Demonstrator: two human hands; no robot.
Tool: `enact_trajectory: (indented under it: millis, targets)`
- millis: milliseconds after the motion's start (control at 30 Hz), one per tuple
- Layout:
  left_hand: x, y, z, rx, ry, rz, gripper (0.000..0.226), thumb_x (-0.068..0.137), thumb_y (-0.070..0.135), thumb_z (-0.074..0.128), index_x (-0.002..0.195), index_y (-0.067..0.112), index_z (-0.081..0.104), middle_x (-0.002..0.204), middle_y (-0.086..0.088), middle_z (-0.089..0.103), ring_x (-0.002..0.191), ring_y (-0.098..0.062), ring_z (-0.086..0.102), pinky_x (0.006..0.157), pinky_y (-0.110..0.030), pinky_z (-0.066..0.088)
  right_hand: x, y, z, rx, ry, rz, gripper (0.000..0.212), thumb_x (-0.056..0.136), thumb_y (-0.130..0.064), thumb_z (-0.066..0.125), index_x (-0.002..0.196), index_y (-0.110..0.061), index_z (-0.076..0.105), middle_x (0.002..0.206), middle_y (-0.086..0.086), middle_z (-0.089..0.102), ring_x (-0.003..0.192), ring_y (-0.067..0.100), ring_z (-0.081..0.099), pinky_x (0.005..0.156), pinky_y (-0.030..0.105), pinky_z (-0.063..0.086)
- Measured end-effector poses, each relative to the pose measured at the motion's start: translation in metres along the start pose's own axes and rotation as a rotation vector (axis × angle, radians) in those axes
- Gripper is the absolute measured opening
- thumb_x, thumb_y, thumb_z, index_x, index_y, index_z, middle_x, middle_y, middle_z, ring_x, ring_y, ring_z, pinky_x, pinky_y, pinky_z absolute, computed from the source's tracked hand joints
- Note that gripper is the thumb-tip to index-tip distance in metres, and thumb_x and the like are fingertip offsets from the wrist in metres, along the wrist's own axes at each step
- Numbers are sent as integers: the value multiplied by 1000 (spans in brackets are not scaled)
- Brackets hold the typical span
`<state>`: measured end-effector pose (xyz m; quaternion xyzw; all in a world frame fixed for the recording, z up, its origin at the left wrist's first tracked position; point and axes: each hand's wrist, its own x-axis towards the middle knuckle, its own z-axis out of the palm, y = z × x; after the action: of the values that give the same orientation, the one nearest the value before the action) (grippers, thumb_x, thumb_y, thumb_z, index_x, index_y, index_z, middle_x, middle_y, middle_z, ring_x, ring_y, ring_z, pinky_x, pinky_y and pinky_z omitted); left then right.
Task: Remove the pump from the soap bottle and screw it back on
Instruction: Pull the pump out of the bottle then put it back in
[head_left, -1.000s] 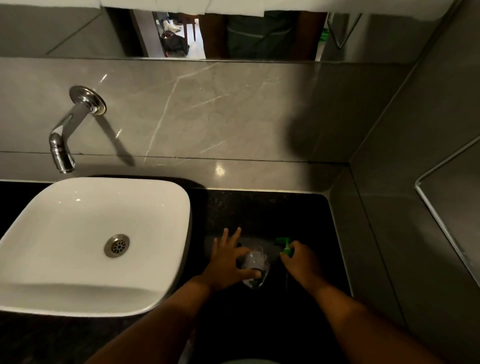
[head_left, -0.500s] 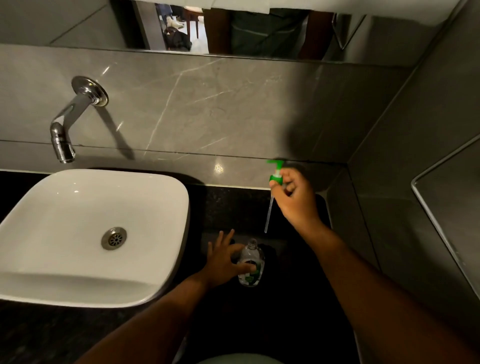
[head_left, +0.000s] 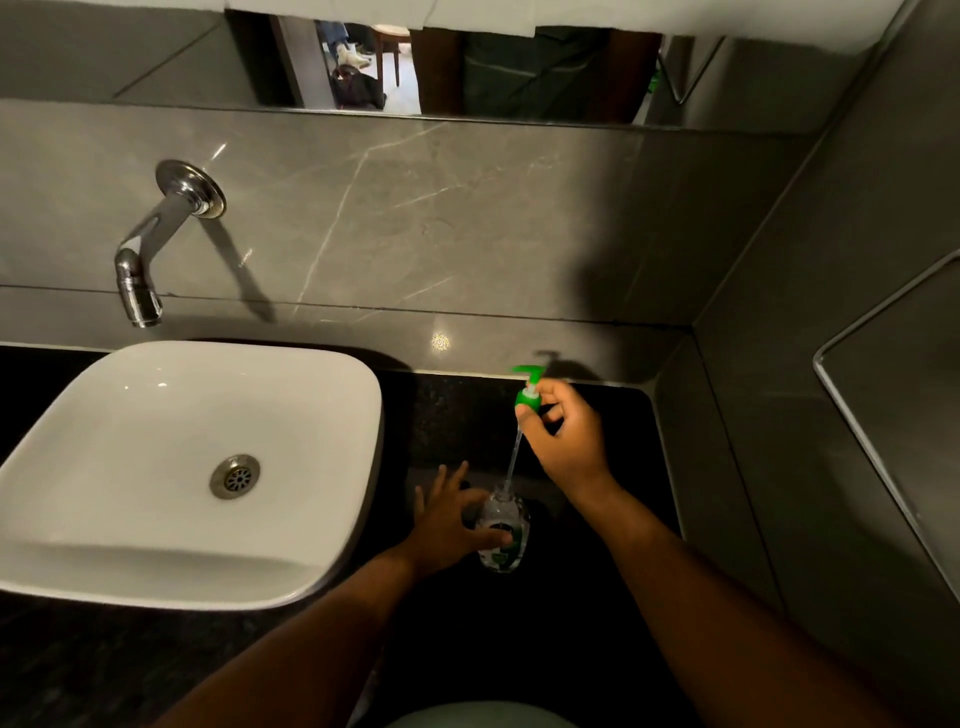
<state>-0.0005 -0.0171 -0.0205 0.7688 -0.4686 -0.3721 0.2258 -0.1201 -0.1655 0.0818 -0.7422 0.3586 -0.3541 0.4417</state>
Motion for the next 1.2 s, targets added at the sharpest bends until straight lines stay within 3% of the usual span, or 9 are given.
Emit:
enact_trajectory:
  millis: [267, 533, 700, 767, 833, 933, 1033, 1100, 1200]
  targets:
    - [-3, 5, 3, 48, 15, 9, 79, 62, 79, 63, 126, 35, 53, 159, 4, 2, 142, -19, -14, 107, -57, -16, -45, 24, 11, -213, -160, 95, 31, 81, -31, 71, 109, -23, 63, 101, -1, 68, 88, 13, 63, 77, 30, 55]
    - [-3, 9, 4, 46, 28, -18, 74, 66, 70, 69, 130, 40, 49, 159, 4, 6, 143, -20, -11, 107, -58, -16, -62, 30, 11, -363, -184, 104, 25, 69, -38, 77, 84, -27, 60, 85, -10, 57, 81, 12, 59, 67, 28, 48]
    - [-3, 7, 5, 41, 20, -14, 77, 62, 76, 64, 129, 42, 49, 159, 4, 7, 143, -20, -10, 107, -60, -16, -70, 40, 9, -311, -259, 236, 49, 71, -45, 76, 114, -30, 59, 113, -8, 60, 102, 10, 58, 86, 29, 52]
    - [-3, 6, 6, 43, 32, -18, 81, 59, 79, 62, 130, 42, 48, 159, 5, 8, 143, -19, -8, 107, -60, -15, -72, 41, 9, -107, -294, 266, 67, 77, -31, 76, 137, -25, 46, 131, -11, 50, 120, 5, 48, 96, 16, 43]
    - [-2, 6, 9, 56, 42, -16, 83, 59, 80, 61, 131, 40, 48, 159, 6, 9, 143, -18, -7, 108, -59, -14, -73, 42, 11, 79, -288, 293, 72, 82, -13, 71, 145, -19, 36, 136, -9, 45, 127, 3, 43, 91, 1, 39]
    - [-2, 6, 11, 62, 50, 1, 81, 59, 79, 62, 130, 41, 48, 158, 7, 10, 143, -18, -6, 107, -58, -15, -70, 40, 14, 107, -234, 294, 59, 79, -9, 74, 130, -24, 50, 124, -8, 58, 114, 6, 57, 82, 3, 46]
    - [-4, 5, 14, 43, 47, 43, 76, 57, 81, 60, 124, 48, 49, 158, 8, 11, 144, -19, -5, 106, -59, -18, -66, 37, 15, -40, -156, 254, 55, 62, -28, 89, 104, -29, 53, 89, -16, 57, 80, -2, 57, 67, 8, 47]
    - [-4, 5, 17, 37, 67, 48, 79, 56, 84, 58, 124, 46, 49, 158, 8, 12, 144, -18, -3, 106, -59, -17, -65, 37, 17, -75, -141, 264, 69, 56, -39, 90, 112, -25, 51, 91, -13, 53, 80, 1, 53, 66, 8, 41]
    - [-4, 3, 18, 21, 93, 11, 87, 53, 87, 57, 129, 45, 47, 157, 9, 13, 143, -17, -2, 106, -58, -17, -69, 41, 17, 57, -215, 347, 93, 67, -36, 85, 143, -25, 33, 120, -10, 49, 106, -2, 51, 83, 10, 39]
